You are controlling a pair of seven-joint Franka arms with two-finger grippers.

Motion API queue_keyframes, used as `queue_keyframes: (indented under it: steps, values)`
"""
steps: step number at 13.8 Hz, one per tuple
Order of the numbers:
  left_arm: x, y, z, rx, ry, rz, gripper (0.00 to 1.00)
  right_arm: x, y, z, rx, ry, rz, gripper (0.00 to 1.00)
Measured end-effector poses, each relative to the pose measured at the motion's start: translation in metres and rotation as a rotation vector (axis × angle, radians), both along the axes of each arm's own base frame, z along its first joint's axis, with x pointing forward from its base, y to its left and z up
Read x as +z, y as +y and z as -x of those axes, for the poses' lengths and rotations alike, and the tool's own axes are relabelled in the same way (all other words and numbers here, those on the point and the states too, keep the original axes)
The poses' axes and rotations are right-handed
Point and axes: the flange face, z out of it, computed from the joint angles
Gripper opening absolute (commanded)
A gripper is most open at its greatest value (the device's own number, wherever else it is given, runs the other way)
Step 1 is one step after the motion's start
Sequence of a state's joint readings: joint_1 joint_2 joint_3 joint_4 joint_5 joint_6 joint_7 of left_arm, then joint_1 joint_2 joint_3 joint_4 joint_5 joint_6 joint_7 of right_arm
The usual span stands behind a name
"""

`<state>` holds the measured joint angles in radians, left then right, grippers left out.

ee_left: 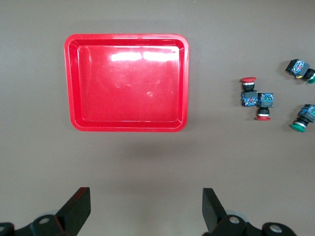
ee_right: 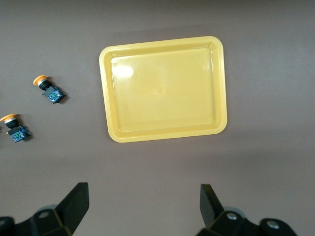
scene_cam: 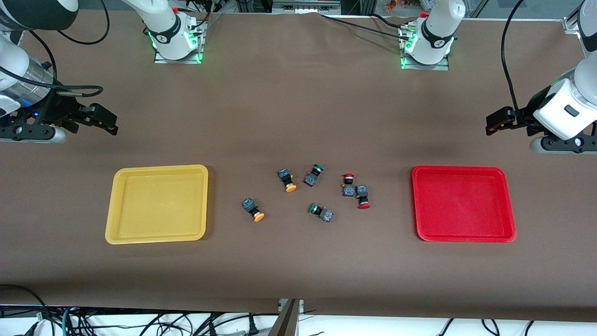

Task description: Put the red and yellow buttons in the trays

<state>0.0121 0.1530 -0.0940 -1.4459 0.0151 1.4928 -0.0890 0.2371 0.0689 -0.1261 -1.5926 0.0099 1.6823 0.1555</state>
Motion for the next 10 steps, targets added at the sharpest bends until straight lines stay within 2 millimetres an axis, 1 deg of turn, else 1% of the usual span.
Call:
queue_keyframes:
  steps: [10]
  values:
    - [0.0003, -0.0031, 0.0002, -0.005, -0.001, 0.000, 1.00, 0.0012, 0.0066, -0.0031, 0.011, -0.034, -0.002, 1.00]
